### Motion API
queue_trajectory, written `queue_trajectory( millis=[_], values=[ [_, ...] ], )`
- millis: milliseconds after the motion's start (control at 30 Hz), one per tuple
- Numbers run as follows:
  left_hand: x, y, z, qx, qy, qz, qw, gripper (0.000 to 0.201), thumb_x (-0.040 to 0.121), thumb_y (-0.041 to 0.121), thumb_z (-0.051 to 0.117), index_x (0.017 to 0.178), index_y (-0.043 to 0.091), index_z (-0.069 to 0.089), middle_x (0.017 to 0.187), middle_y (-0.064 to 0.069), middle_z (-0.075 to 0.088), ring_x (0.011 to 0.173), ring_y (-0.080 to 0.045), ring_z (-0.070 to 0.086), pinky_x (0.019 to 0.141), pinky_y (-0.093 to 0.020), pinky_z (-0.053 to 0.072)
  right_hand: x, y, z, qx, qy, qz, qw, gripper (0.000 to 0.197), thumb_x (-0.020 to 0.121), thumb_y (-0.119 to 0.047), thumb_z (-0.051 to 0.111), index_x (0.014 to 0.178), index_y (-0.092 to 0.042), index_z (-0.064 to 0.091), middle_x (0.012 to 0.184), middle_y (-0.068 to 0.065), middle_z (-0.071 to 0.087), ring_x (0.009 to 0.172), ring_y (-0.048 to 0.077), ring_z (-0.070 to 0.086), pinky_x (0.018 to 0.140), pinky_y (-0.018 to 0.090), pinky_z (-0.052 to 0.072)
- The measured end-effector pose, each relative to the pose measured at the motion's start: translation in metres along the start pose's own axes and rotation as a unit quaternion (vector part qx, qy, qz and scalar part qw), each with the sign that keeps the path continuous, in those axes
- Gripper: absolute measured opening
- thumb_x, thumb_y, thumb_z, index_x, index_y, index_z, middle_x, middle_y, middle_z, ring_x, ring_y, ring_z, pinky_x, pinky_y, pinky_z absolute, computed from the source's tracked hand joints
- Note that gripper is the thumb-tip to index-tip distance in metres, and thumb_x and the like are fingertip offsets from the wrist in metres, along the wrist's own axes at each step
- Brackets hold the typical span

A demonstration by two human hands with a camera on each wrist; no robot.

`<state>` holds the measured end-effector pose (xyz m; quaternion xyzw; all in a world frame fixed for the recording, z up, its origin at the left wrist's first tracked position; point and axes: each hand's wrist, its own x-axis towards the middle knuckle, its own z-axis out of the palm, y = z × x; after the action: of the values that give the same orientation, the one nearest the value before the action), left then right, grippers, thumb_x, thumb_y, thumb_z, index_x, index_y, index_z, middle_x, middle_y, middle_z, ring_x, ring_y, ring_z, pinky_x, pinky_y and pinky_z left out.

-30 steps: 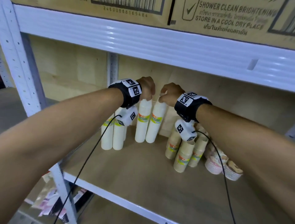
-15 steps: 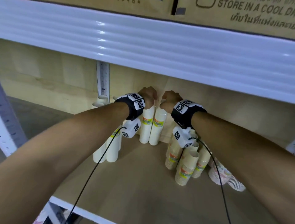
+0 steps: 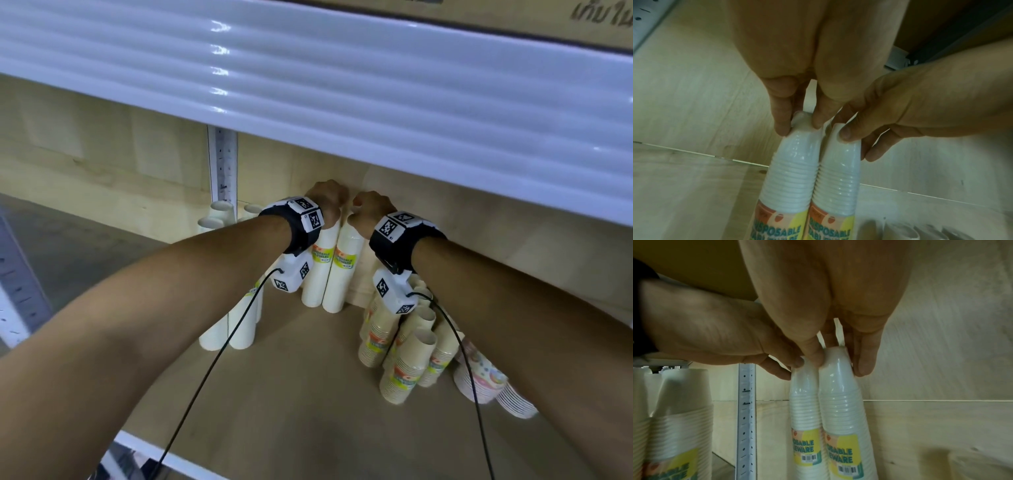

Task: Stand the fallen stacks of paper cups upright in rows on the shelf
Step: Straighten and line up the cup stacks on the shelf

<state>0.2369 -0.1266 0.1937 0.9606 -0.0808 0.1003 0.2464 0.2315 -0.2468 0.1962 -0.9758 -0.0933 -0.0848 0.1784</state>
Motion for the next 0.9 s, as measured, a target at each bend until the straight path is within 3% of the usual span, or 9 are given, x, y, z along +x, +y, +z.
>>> queue_trajectory(
  millis=[167, 367, 500, 667, 800, 900],
  values=[
    [-0.004, -0.001, -0.008, -0.046, 0.01, -0.022, 0.999, 0.04, 0.095, -0.001, 0.048, 0.133, 0.012, 0.056, 0.141, -0.006, 0.051, 0.126, -0.023, 0.052, 0.088, -0.023, 0.042, 0.0, 0.0, -0.003, -0.003, -0.002, 0.016, 1.0, 0.04, 0.094, -0.019, 0.057, 0.133, -0.012, 0.052, 0.136, 0.008, 0.054, 0.121, 0.027, 0.055, 0.09, 0.03, 0.047],
    [-0.022, 0.002, -0.043, -0.02, 0.015, -0.002, 1.0, 0.044, 0.095, 0.008, 0.059, 0.138, 0.015, 0.051, 0.15, -0.003, 0.038, 0.135, -0.021, 0.042, 0.094, -0.02, 0.036, -0.009, -0.017, -0.014, -0.013, 0.037, -0.011, 0.999, 0.05, 0.094, -0.024, 0.058, 0.14, -0.011, 0.045, 0.142, 0.012, 0.045, 0.128, 0.029, 0.049, 0.096, 0.03, 0.042],
    [-0.039, -0.002, -0.073, 0.023, 0.034, 0.009, 0.999, 0.037, 0.096, 0.011, 0.055, 0.132, 0.017, 0.056, 0.144, -0.003, 0.043, 0.131, -0.021, 0.044, 0.087, -0.018, 0.034, -0.016, -0.041, -0.012, -0.007, 0.038, -0.041, 0.998, 0.044, 0.092, -0.028, 0.058, 0.133, -0.014, 0.05, 0.139, 0.011, 0.043, 0.123, 0.029, 0.053, 0.096, 0.034, 0.046],
    [-0.067, -0.02, -0.105, 0.064, 0.058, -0.015, 0.996, 0.028, 0.097, 0.017, 0.055, 0.123, 0.014, 0.064, 0.138, -0.004, 0.05, 0.125, -0.021, 0.05, 0.088, -0.019, 0.036, -0.032, -0.077, -0.007, 0.012, 0.018, -0.102, 0.995, 0.036, 0.091, -0.028, 0.054, 0.122, -0.009, 0.059, 0.128, 0.009, 0.056, 0.114, 0.026, 0.057, 0.089, 0.029, 0.047],
    [-0.091, -0.04, -0.125, 0.096, 0.036, -0.061, 0.993, 0.032, 0.097, 0.021, 0.053, 0.121, 0.005, 0.066, 0.131, -0.011, 0.058, 0.12, -0.028, 0.055, 0.1, -0.033, 0.046, -0.041, -0.102, 0.005, 0.047, 0.007, -0.124, 0.991, 0.041, 0.092, -0.039, 0.055, 0.119, -0.009, 0.061, 0.125, 0.01, 0.06, 0.112, 0.028, 0.058, 0.089, 0.03, 0.047],
    [-0.108, -0.057, -0.134, 0.126, 0.018, -0.085, 0.988, 0.031, 0.096, 0.021, 0.056, 0.117, 0.003, 0.068, 0.118, -0.009, 0.063, 0.111, -0.023, 0.059, 0.089, -0.029, 0.047, -0.049, -0.119, 0.013, 0.074, -0.001, -0.141, 0.987, 0.043, 0.091, -0.043, 0.06, 0.113, -0.006, 0.063, 0.117, 0.012, 0.063, 0.106, 0.029, 0.06, 0.088, 0.033, 0.05]
  ],
)
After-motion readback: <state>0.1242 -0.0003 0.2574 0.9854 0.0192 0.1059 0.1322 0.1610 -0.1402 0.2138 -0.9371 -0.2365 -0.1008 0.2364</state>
